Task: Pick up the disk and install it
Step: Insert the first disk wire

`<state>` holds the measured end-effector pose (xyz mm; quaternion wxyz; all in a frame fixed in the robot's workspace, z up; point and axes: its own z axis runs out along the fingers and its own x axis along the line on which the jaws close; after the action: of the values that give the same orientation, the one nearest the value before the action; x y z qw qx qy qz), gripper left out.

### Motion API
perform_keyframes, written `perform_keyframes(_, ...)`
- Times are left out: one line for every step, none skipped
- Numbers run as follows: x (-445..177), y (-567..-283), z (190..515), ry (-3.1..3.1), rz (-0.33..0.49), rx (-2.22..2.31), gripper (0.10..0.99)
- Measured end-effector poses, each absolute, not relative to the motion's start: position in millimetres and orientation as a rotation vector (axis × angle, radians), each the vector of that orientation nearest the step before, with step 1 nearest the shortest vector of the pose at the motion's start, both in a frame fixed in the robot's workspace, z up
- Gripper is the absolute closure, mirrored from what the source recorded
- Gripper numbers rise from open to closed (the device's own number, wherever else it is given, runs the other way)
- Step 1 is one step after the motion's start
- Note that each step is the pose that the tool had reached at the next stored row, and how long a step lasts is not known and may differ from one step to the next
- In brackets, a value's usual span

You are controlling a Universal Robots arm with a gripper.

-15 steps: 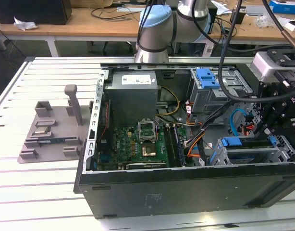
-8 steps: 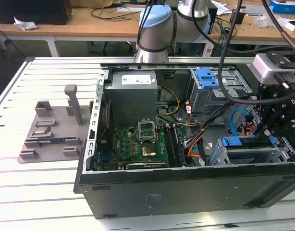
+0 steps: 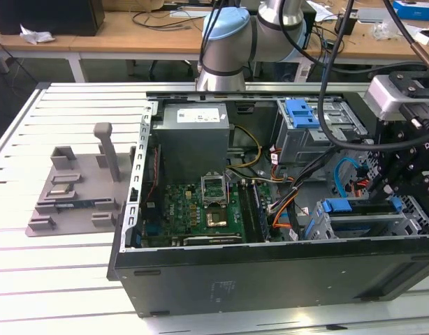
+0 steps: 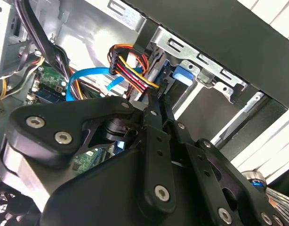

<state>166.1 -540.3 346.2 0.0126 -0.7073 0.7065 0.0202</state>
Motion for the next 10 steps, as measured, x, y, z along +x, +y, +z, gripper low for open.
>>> perform_keyframes(166.1, -540.3, 346.1, 2.202, 0.063, -2.204, 0.922)
perform_keyframes(166.1, -540.5, 346.0, 2.202, 0.064, -2.204, 0.922)
perform_keyframes(166.1, -540.8, 346.1, 2.202, 0.064, -2.204, 0.922)
perform_keyframes(166.1, -540.9, 346.0, 2.202, 0.064, -2.204, 0.922)
perform_keyframes(166.1, -541.1, 345.8, 2.202, 0.064, -2.204, 0.922)
perform_keyframes(166.1, -541.4, 345.5, 2.202, 0.064, -2.204, 0.922)
perform_keyframes(166.1, -541.9, 345.2, 2.202, 0.064, -2.204, 0.922)
perform_keyframes(166.1, -542.5, 344.7, 2.202, 0.064, -2.204, 0.922)
perform_keyframes(166.1, -542.8, 344.2, 2.202, 0.063, -2.204, 0.922)
perform_keyframes(166.1, -542.9, 343.8, 2.202, 0.063, -2.204, 0.922)
